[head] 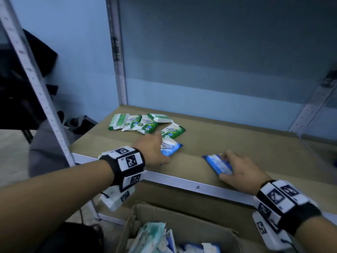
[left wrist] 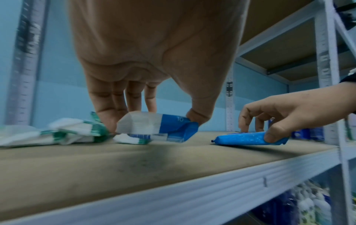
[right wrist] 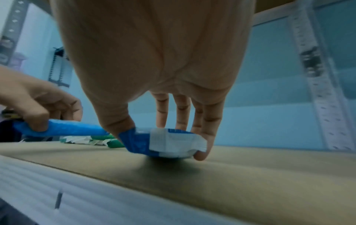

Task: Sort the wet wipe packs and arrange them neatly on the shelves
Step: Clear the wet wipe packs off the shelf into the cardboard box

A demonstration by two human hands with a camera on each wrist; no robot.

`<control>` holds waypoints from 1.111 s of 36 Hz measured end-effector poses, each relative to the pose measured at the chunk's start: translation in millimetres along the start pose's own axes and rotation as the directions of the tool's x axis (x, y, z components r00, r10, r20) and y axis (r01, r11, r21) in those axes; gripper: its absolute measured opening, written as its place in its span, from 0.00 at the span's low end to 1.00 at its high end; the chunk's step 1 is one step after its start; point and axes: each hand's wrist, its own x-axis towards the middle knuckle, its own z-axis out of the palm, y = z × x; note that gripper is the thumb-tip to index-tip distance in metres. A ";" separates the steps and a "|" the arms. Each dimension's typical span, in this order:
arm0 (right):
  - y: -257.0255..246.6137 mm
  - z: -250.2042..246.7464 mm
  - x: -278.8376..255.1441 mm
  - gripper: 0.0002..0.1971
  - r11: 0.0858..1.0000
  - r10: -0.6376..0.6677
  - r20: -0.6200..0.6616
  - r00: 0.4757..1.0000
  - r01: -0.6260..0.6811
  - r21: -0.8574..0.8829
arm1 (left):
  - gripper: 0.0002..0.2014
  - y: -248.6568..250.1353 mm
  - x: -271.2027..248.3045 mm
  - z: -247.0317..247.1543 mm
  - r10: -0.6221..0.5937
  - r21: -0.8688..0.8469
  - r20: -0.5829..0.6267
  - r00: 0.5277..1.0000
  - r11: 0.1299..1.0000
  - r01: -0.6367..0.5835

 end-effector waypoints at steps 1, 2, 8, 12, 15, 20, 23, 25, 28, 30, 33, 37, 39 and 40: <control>-7.9 -0.8 7.6 0.19 1.000 -0.015 -0.008 1.000 0.015 -0.004 | 0.30 -8.5 3.2 -3.4 -0.015 -0.013 -0.022 1.000 1.000 0.015; -16.0 -0.2 16.7 0.18 0.999 -0.032 -0.016 0.999 0.031 -0.010 | 0.30 -18.3 7.8 -5.5 -0.027 -0.027 -0.043 0.999 0.999 0.026; -51.2 -4.0 57.8 0.15 0.995 -0.089 -0.110 0.990 0.092 0.026 | 0.31 -47.7 44.3 -19.8 -0.042 -0.022 -0.164 0.986 0.999 0.038; -68.0 0.3 84.1 0.16 0.991 -0.116 -0.223 0.968 0.127 0.035 | 0.30 -59.5 76.0 -21.1 -0.105 -0.045 -0.187 0.977 0.994 0.099; -76.1 4.5 101.5 0.16 0.991 -0.129 -0.272 0.954 0.137 0.010 | 0.33 -62.5 97.4 -16.8 -0.162 -0.056 -0.146 0.976 0.986 0.155; -89.2 6.3 130.0 0.14 0.996 -0.087 -0.253 0.964 0.092 0.008 | 0.33 -60.8 119.5 -1.5 -0.205 -0.063 -0.167 0.964 0.978 0.197; -98.9 7.6 141.4 0.13 0.996 -0.058 -0.271 0.961 0.074 0.053 | 0.33 -62.3 123.2 -1.6 -0.210 -0.054 -0.174 0.962 0.978 0.204; -105.5 10.1 145.8 0.12 0.993 -0.045 -0.302 0.952 0.076 0.092 | 0.33 -64.7 120.5 -9.0 -0.213 -0.078 -0.150 0.966 0.976 0.203; -115.6 14.7 150.0 0.12 0.990 -0.048 -0.334 0.941 0.089 0.109 | 0.35 -70.5 105.8 -23.5 -0.202 -0.114 -0.133 0.970 0.976 0.187; -122.8 18.3 153.0 0.12 0.990 -0.068 -0.341 0.938 0.105 0.092 | 0.34 -78.7 89.7 -28.2 -0.179 -0.138 -0.171 0.969 0.978 0.156; -134.0 23.7 157.5 0.15 0.993 -0.085 -0.289 0.953 0.105 0.052 | 0.32 -94.7 62.5 -27.9 -0.181 -0.175 -0.220 0.959 0.974 0.144; -150.2 33.4 162.6 0.19 0.991 -0.112 -0.161 0.981 0.098 -0.091 | 0.30 -120.1 26.3 -21.8 -0.257 -0.236 -0.247 0.934 0.951 0.199; -157.8 36.2 164.2 0.18 0.984 -0.115 -0.145 0.983 0.093 -0.155 | 0.30 -132.0 11.6 -15.3 -0.284 -0.257 -0.232 0.930 0.940 0.224; -161.2 36.1 165.6 0.18 0.981 -0.110 -0.144 0.983 0.085 -0.173 | 0.29 -136.3 6.3 -13.0 -0.291 -0.266 -0.221 0.931 0.936 0.230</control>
